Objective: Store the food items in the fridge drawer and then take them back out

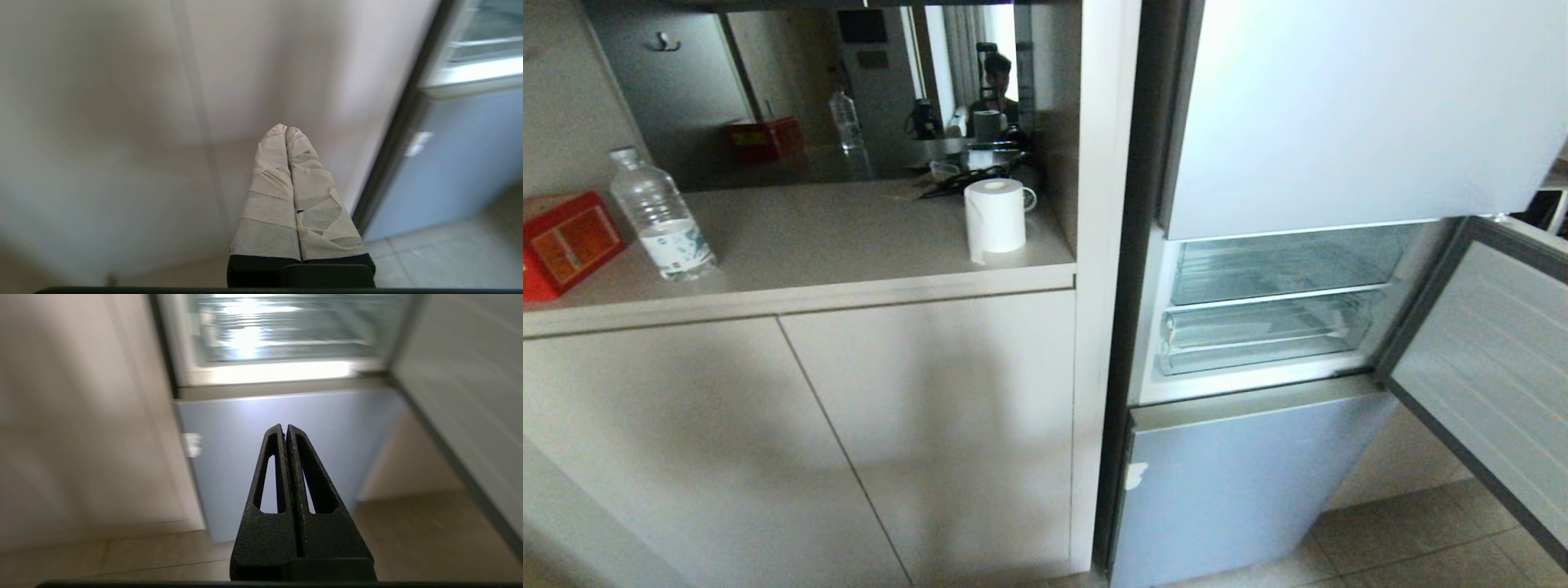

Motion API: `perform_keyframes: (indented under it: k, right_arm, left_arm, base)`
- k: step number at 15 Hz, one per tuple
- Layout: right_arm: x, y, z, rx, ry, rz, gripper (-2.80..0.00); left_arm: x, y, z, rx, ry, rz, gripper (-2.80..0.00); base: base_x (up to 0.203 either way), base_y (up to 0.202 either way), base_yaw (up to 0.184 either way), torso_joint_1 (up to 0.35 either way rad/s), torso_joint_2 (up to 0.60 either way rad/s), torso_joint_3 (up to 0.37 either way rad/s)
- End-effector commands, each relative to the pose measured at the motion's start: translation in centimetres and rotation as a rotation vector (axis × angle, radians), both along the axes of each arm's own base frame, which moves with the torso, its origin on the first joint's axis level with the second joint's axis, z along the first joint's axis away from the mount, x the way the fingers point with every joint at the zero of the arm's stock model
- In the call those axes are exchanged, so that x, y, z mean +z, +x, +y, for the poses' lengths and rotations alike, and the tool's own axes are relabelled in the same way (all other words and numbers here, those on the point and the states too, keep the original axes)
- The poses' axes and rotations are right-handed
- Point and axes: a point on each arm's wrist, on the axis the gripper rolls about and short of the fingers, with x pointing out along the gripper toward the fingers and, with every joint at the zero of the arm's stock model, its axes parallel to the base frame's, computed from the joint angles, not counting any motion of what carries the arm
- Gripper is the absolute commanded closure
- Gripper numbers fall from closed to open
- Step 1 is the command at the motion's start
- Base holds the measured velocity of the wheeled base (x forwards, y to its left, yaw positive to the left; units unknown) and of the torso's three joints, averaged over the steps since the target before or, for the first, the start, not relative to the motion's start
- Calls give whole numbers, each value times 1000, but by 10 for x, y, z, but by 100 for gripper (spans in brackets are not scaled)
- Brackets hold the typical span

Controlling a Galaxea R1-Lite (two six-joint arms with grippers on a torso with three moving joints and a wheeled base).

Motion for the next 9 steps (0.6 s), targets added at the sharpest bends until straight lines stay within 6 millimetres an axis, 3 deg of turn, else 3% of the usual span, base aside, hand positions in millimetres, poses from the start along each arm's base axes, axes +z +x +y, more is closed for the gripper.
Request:
perform_keyframes:
  k: [1, 3, 9]
  right_arm:
    - [0, 0, 0, 0, 0, 2, 0]
    - [0, 0, 0, 0, 0, 2, 0]
    - [0, 0, 0, 0, 0, 2, 0]
  left_arm:
    - [0, 0, 0, 1, 0, 2, 0]
    - [0, 0, 0, 0, 0, 2, 0]
    - [0, 0, 0, -1, 0, 2, 0]
  base:
    - [-1, -10, 164, 2, 2, -2]
    - [-1, -6, 123, 2, 5, 2]
    - [0, 0, 0, -35, 64, 35]
